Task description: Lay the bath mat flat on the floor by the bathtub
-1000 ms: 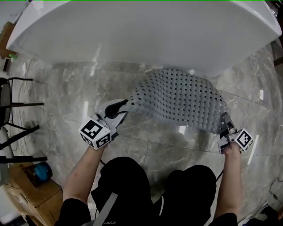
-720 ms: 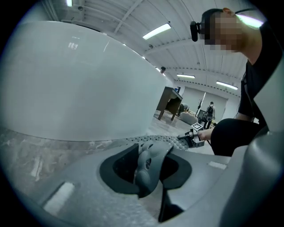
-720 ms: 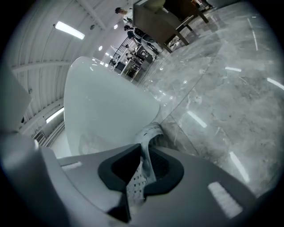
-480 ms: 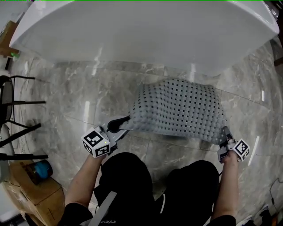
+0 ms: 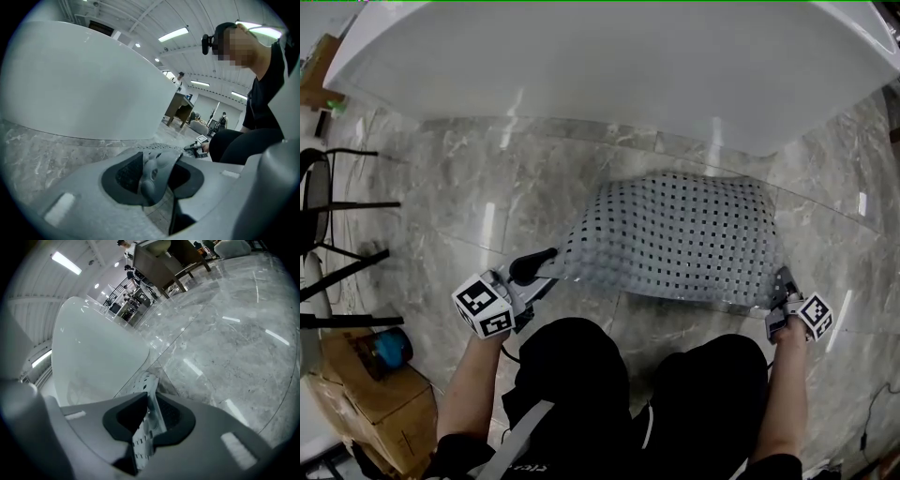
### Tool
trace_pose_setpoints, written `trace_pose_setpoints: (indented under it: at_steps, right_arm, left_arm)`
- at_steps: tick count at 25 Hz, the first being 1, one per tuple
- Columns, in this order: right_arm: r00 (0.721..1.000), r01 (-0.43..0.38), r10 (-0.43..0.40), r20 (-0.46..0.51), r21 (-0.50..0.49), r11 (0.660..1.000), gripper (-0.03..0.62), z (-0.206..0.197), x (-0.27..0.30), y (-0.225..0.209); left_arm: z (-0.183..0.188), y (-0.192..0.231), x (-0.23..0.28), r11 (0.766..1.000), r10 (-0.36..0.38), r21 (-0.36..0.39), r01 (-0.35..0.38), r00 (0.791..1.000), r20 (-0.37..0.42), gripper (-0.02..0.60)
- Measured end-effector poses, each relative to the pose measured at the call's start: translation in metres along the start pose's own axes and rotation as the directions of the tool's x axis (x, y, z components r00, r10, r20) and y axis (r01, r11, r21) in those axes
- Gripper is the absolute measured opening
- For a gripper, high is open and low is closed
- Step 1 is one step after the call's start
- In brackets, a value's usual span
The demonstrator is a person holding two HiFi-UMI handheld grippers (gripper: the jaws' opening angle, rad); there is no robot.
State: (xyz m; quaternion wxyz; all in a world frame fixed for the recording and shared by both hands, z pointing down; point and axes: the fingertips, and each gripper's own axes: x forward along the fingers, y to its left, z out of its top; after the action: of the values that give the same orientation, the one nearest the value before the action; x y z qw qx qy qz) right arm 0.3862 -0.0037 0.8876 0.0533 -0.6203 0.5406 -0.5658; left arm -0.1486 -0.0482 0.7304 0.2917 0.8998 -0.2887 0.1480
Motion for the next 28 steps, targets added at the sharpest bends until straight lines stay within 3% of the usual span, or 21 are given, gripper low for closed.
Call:
trace_pose_setpoints:
  at_steps: [3,6,11,15,20,25,28]
  right_arm:
    - [1.000,0.008,-0.008,0.010,-0.006,1.000,0.033,0.005,0.003,0.003]
    - [1.000,0.011,-0.010,0.029,-0.016,1.000,0.028,0.014,0.004,0.004]
    - [0.998,0.026,-0.023,0.067,-0.039,0.999,0.026,0.029,0.003,0.003]
    - [0.995,0.017,-0.011,0.101,-0.050,0.999,0.025,0.037,-0.002,0.006]
    - [0.991,-0.033,0.046,0.124,-0.106,0.994,0.025,0.049,-0.008,0.025]
    - [0.988,-0.006,0.020,0.156,-0.087,0.996,0.023,0.059,-0.006,0.025]
    - [0.984,-0.011,0.024,0.174,-0.070,0.997,0.023,0.059,-0.006,0.017]
  left_arm:
    - [-0.002,0.004,-0.005,1.000,0.012,0.026,-0.011,0.999,-0.031,0.130]
    - [-0.012,0.007,-0.016,1.000,0.008,0.005,-0.008,0.999,-0.050,0.181]
    - [-0.039,-0.009,-0.019,0.997,-0.073,-0.031,0.069,0.989,-0.128,0.202]
    - [-0.055,-0.014,-0.021,0.991,-0.119,-0.080,0.109,0.984,-0.132,0.204]
    - [-0.044,-0.005,-0.038,0.985,-0.096,-0.146,0.089,0.994,-0.042,0.205]
    - [-0.013,0.013,-0.059,0.978,-0.053,-0.196,0.075,0.992,0.114,0.205]
    - [-0.002,0.019,-0.055,0.980,-0.043,-0.187,0.070,0.988,0.147,0.204]
